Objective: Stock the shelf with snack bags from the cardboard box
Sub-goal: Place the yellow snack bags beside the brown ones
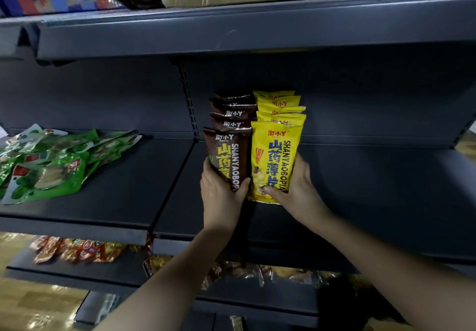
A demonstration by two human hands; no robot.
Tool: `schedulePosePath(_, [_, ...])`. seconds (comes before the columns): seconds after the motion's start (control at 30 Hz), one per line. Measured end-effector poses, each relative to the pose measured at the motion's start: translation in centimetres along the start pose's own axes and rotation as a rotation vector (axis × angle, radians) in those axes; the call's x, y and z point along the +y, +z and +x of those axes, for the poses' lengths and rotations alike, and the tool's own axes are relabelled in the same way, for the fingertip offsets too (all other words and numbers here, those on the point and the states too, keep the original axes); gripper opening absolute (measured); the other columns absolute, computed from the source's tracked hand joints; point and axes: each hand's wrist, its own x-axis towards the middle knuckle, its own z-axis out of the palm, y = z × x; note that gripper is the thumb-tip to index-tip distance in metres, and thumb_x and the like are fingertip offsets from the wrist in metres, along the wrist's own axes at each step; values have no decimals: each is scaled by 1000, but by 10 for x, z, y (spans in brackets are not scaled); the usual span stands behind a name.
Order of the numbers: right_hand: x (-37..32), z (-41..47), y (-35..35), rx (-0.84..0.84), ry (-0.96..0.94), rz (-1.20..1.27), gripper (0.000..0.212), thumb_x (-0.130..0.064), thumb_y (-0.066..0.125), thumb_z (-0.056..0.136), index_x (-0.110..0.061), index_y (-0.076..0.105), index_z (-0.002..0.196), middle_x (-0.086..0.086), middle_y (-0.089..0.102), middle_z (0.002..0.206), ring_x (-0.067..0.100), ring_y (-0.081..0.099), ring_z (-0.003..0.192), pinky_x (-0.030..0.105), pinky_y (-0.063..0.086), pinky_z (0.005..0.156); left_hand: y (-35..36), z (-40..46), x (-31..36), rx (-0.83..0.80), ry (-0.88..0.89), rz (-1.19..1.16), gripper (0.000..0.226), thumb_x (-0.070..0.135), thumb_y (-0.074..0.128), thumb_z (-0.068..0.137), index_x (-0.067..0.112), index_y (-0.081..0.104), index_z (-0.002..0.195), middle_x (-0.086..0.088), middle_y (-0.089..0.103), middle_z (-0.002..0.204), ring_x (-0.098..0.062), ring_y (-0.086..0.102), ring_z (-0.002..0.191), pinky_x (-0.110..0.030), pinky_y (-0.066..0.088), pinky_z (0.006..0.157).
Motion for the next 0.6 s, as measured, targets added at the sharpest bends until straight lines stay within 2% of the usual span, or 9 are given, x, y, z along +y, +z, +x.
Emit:
schedulePosePath(0.17, [2,1,1,-2,10,42,96,-33,74,80,-20,10,151,-3,30,142,-5,28,122,24,31,97,8,9,1,37,96,50,86,28,78,72,-8,31,135,-21,45,127,-35,43,122,-47,37,104])
schedulePosePath(0.37, [3,4,2,-14,30,51,87,-32,73,81,-18,18,148,-4,36,136,-3,37,118,21,34,94,17,11,-1,45,65,117,94,39,74,74,-6,26,140,-24,42,130,-38,45,122,-49,42,100])
schedulePosePath(0.47, [1,4,1,-21,39,61,81,-28,72,82,-19,23,146,-9,35,130,2,38,120,22,34,97,10,10,0,-50,53,59,110,49,72,72,-1,8,147,-23,29,142,-35,29,135,-45,30,111])
schedulePosePath(0.6, [-4,5,-2,-50,80,64,71,-22,71,84,-15,30,141,-6,37,124,8,40,120,26,34,99,-7,11,-8,-248,31,-27,122,40,77,72,10,-14,148,-12,7,155,-24,7,145,-40,16,117])
